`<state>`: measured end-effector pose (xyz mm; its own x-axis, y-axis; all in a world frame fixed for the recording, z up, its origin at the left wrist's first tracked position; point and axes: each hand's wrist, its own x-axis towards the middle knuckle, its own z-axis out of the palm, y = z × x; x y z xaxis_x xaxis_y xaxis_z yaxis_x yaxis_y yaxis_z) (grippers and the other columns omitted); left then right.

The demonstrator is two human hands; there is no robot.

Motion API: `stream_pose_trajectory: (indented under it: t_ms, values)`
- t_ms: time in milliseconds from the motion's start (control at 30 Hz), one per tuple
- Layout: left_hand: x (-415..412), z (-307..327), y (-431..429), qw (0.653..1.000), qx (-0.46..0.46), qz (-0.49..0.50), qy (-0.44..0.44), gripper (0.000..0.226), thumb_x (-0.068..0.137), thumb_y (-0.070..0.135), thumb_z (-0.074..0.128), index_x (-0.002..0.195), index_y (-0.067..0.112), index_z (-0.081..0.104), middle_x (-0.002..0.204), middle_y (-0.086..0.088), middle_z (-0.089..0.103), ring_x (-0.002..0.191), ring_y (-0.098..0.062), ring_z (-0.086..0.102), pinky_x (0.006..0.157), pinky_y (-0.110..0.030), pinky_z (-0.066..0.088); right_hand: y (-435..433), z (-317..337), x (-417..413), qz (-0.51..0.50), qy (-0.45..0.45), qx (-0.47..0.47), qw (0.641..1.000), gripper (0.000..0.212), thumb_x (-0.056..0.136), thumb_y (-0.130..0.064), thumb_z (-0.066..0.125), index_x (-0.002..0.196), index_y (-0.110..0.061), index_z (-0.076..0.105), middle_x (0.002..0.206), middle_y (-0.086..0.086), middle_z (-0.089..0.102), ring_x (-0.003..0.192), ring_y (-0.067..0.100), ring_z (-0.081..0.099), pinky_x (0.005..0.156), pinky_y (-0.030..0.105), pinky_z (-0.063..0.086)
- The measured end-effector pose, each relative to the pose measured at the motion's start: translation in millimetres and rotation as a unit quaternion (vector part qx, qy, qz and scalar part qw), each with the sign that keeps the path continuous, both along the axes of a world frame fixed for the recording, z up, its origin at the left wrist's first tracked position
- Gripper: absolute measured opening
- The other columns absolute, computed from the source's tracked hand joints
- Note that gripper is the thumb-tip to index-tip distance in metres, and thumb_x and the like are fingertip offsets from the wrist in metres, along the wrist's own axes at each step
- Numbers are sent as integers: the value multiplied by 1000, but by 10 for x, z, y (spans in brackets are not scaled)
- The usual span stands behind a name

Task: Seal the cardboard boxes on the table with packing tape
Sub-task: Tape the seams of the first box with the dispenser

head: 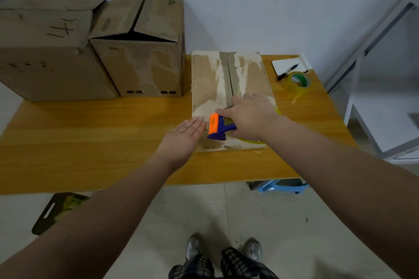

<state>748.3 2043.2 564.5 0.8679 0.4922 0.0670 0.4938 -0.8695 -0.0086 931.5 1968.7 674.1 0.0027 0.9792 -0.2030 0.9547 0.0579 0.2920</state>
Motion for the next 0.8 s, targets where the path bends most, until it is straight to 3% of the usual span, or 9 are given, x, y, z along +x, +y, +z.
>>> stream_pose_trajectory:
  t_ms: [133,300,500,700,800]
  values:
    - [159,-16,-258,992,-48,119,0,76,97,41,42,149,15,-7,159,-3,-3,144,-15,-7,109,-31,-9,-64,-5,21,47,-29,-13,998,72,87,-63,47,147,-33,21,124,9,49,105,30,53,81,40,44]
    - [158,61,-245,989,-31,140,42,73,97,34,45,150,18,-3,159,1,1,145,-17,1,112,-34,-5,-209,69,207,64,-9,11,998,82,83,-68,48,149,-38,11,131,11,45,111,31,50,86,38,41]
    - [191,73,-302,980,-26,186,65,71,98,39,43,150,24,-3,158,7,-2,146,-20,2,113,-47,-7,-565,145,840,38,-44,-8,998,75,86,-67,44,148,-42,9,127,8,47,111,27,49,87,37,41]
    - [241,146,-360,974,-27,205,89,70,99,35,40,150,22,-7,158,5,-6,145,-19,-1,113,-48,-8,-489,53,832,37,-62,-21,997,67,89,-63,44,147,-39,21,128,8,47,113,29,48,89,39,42]
    - [318,148,-462,966,-9,228,117,77,98,39,40,148,13,-13,158,-4,-10,145,-22,-9,112,-48,-10,-460,43,828,15,-44,-26,999,62,89,-62,43,144,-40,26,124,7,49,111,28,49,89,40,42]
